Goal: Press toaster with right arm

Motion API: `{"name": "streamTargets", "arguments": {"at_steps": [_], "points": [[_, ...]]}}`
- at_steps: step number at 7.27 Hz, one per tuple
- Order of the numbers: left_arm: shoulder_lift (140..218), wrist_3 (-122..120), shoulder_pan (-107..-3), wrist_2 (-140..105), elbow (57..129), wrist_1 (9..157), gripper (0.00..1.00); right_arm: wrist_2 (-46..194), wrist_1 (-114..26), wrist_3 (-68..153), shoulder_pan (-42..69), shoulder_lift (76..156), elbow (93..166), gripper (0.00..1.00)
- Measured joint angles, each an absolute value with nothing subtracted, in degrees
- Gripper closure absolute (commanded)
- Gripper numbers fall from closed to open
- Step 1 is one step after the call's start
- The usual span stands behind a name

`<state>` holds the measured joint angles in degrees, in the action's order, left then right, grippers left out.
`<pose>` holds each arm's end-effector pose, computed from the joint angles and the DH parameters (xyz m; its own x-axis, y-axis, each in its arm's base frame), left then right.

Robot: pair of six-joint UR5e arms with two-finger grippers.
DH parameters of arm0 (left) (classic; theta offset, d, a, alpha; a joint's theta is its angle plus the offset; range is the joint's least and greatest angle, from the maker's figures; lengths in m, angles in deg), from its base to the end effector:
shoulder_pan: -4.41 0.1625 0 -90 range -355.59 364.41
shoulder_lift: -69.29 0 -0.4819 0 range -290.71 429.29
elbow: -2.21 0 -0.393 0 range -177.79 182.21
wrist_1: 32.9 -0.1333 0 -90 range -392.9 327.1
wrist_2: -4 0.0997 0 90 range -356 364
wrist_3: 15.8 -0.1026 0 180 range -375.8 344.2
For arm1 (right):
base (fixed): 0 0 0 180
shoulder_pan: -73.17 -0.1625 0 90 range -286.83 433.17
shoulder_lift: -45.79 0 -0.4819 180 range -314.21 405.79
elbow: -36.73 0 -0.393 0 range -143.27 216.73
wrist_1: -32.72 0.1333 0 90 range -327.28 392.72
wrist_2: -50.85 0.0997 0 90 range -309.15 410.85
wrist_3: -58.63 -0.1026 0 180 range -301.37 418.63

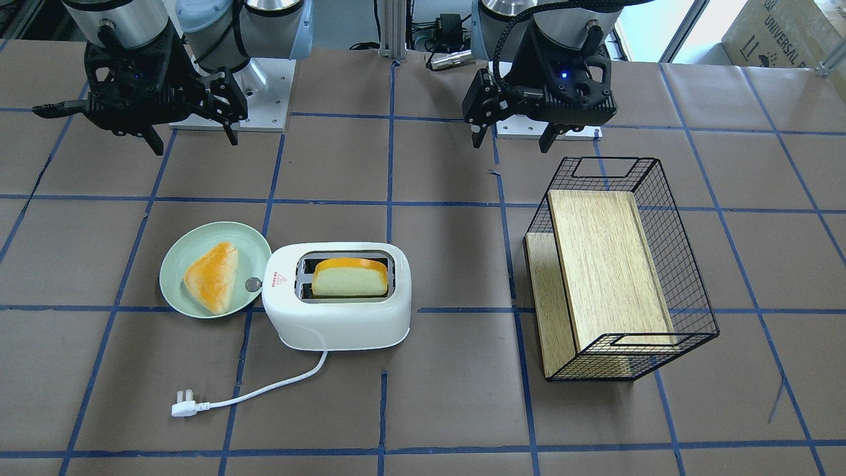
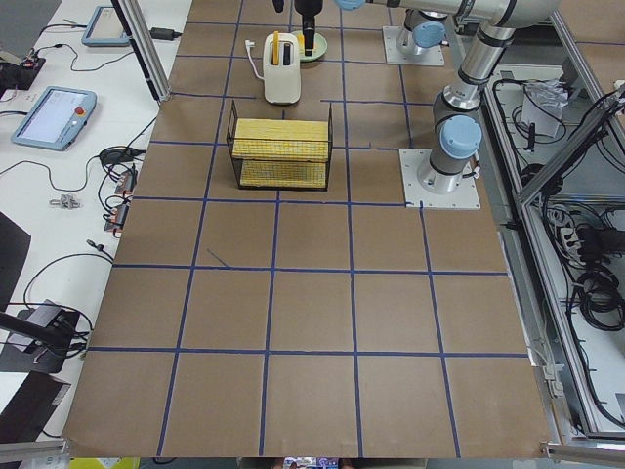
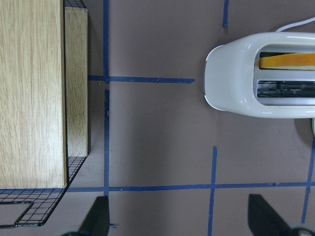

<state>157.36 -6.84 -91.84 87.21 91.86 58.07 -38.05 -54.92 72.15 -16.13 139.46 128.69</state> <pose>-0.1967 -0.4598 0.5602 -0.9917 -0.0453 0.1203 -0.0462 0.9989 -0.0042 0.1296 -0.4621 0.5514 -0.9749 -0.2217 -0.0213 -0.2218 0.9751 0.0065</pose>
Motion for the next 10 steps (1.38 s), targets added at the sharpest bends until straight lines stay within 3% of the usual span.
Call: {"name": "streamTargets", "arguments": {"at_steps": [3, 4, 5, 6, 8, 10], "points": [[157.4, -6.8, -91.9, 87.2, 91.9, 58.1, 0.0, -38.2, -56.3, 92.1, -16.1, 135.7, 128.7, 0.08], [157.4, -6.9, -91.9, 87.2, 91.8, 58.1, 0.0, -38.2, -58.2, 99.1, -16.2, 133.8, 128.6, 0.14], [157.4, -6.9, -91.8, 87.2, 91.8, 58.1, 0.0, -38.3, -60.0, 106.6, -16.2, 131.9, 128.6, 0.41], [157.4, -6.9, -91.8, 87.2, 91.8, 58.1, 0.0, -38.4, -61.8, 114.0, -16.2, 130.5, 128.7, 0.61], [157.4, -6.8, -91.9, 87.2, 91.9, 58.1, 0.0, -38.7, -66.4, 127.0, -16.3, 128.1, 128.7, 0.8], [157.4, -6.8, -91.9, 87.2, 91.9, 58.1, 0.0, -38.5, -72.3, 136.1, -16.5, 125.0, 129.0, 0.9]]}}
